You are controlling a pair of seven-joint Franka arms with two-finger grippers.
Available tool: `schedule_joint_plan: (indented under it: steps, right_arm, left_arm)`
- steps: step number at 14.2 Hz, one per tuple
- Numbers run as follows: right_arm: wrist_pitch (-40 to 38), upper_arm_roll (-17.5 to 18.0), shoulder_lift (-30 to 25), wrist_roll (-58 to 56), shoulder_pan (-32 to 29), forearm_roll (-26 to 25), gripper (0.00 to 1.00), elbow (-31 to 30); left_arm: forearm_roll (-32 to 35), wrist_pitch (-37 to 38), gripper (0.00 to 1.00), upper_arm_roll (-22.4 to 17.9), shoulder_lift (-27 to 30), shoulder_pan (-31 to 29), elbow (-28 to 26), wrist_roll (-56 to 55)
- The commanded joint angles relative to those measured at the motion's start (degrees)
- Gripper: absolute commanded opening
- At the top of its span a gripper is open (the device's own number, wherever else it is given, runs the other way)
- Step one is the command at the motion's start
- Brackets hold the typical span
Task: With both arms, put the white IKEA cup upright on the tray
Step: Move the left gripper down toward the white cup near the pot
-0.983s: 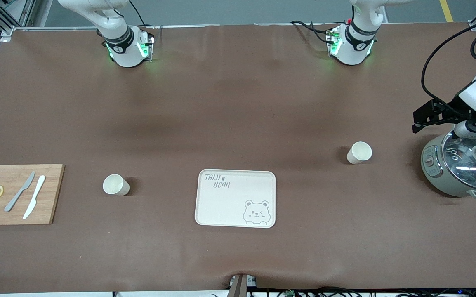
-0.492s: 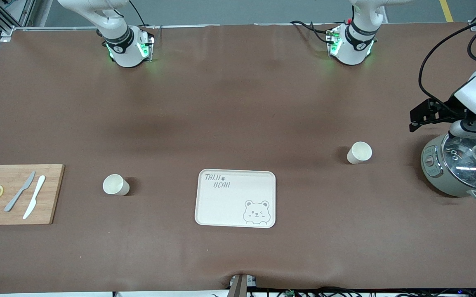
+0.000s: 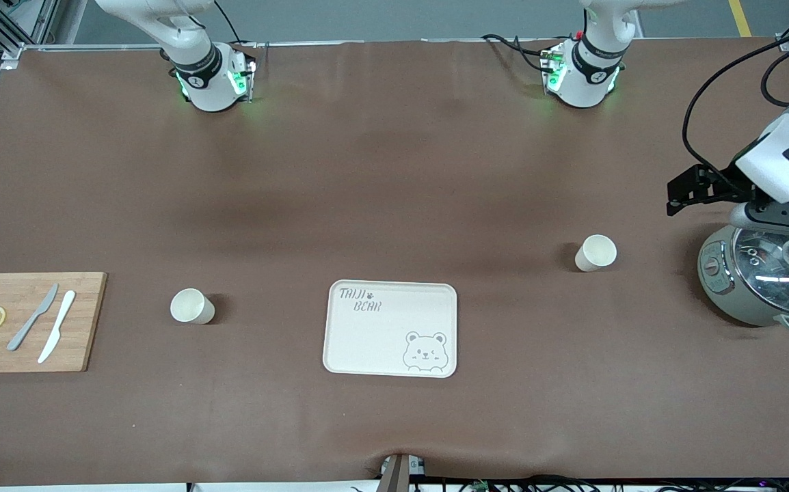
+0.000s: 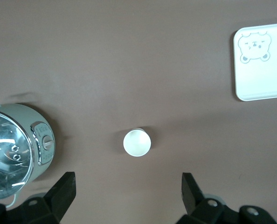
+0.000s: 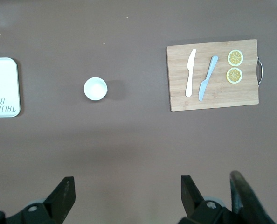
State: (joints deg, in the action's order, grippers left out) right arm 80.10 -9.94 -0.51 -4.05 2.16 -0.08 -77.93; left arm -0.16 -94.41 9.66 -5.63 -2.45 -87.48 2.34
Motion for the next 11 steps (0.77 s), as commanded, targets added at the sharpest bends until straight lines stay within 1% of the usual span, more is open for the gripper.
schedule_joint_plan:
  steps: [1, 4, 7, 9, 11]
  right_arm:
    - [0.1, 0.0, 0.1, 0.4, 0.3, -0.3, 1.0, 0.1]
    - [0.1, 0.0, 0.1, 0.4, 0.3, -0.3, 1.0, 0.1]
    - [0.1, 0.0, 0.1, 0.4, 0.3, -0.3, 1.0, 0.1]
    - [0.1, 0.0, 0.1, 0.4, 0.3, -0.3, 1.0, 0.1]
    - [0.1, 0.0, 0.1, 0.4, 0.3, -0.3, 1.0, 0.1]
  left_arm:
    - [0.2, -3.7, 1.0, 0.6, 0.9, -0.4, -5.3, -0.8]
    - [0.3, -7.4, 1.0, 0.6, 0.9, -0.4, -9.0, -0.8]
    - [1.5, -11.1, 1.0, 0.6, 1.1, -0.6, -13.9, -0.3]
    - [2.5, -14.7, 1.0, 0.6, 2.2, -1.0, -18.2, 0.2]
    - [2.8, -17.0, 1.0, 0.5, 2.4, -1.0, -21.1, 0.4]
